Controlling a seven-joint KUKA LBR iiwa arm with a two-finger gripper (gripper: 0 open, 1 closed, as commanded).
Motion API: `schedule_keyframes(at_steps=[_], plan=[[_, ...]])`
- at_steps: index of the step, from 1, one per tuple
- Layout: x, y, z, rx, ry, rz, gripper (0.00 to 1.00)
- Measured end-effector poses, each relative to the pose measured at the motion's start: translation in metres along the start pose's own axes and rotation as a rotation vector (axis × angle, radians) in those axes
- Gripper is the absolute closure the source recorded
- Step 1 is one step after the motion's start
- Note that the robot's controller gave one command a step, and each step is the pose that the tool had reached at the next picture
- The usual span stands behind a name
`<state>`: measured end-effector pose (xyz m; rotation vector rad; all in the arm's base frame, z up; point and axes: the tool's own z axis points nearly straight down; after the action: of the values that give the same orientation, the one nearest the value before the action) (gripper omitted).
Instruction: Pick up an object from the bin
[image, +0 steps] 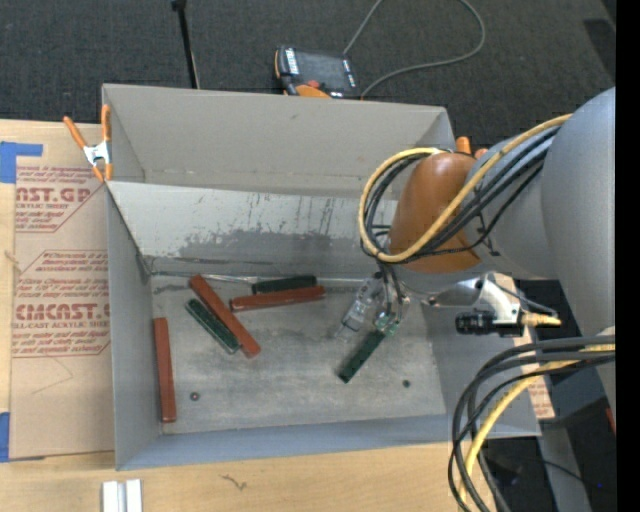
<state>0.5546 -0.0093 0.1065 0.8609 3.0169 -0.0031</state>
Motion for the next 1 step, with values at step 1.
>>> schedule_keyframes(at_steps=[1], plan=[[0.0023, 0.0023, 0.0015, 0.000, 0.003, -0.003, 0.00]])
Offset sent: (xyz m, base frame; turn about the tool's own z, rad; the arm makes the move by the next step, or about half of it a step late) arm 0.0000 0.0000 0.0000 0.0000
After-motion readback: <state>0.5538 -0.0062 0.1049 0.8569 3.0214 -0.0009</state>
